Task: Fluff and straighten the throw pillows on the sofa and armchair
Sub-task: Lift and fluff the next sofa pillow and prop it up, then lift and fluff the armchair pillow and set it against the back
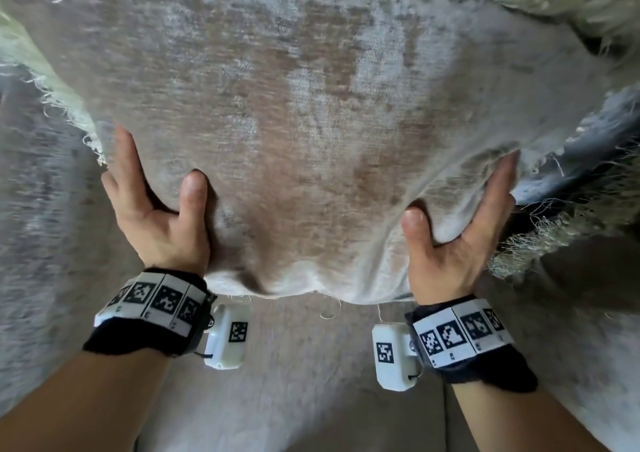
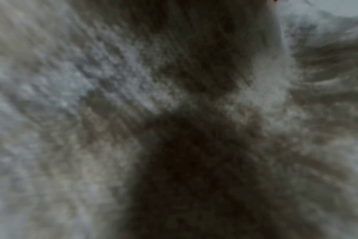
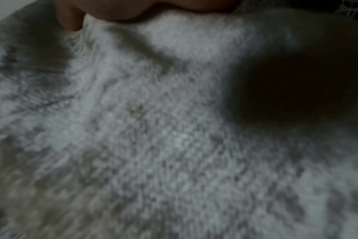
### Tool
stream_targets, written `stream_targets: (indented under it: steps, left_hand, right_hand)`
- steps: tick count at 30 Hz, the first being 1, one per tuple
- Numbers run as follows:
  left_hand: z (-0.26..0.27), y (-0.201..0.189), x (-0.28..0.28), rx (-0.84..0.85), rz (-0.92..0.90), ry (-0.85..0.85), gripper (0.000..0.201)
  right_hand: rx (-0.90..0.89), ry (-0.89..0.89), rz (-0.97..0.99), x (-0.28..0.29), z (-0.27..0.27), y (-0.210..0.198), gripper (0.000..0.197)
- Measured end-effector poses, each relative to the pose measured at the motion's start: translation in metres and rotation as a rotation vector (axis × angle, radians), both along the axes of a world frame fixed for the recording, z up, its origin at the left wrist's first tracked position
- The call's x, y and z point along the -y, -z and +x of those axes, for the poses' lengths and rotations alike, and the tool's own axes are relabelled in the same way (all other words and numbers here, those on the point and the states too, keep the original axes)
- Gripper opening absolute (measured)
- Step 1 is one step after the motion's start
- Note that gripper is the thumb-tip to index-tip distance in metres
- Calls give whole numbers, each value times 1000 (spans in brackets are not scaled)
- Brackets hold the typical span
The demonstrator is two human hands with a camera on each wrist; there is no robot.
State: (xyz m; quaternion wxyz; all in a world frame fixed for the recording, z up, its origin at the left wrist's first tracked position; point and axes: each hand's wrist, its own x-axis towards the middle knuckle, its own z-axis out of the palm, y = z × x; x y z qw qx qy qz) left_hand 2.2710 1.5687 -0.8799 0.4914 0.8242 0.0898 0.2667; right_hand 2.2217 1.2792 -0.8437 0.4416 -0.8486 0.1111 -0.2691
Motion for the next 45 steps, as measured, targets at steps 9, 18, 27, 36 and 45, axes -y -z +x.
stream_targets:
  steps: [9,18,27,36,45]
  left_hand:
    - [-9,-7,12,-131,3,-21,91]
    - [-50,-117,-14,-414,111,-7,55]
    - [-150,-244,-132,-830,396,134,46]
    - [-319,-361,-295,-987,406,-78,49]
    - [-583,-400,-445,-1085,325,-368,48]
  right_hand:
    - [-111,30,44,0,-5,-3,102]
    - [113,-138,-290,-21,-9,-94,34]
    - [-384,-833,-632,-162,-6,-209,41]
    - [-351,-1323,-976,-380,-98,-320,47]
    - [-206,-1629,-1208,-613,-289,-370,48]
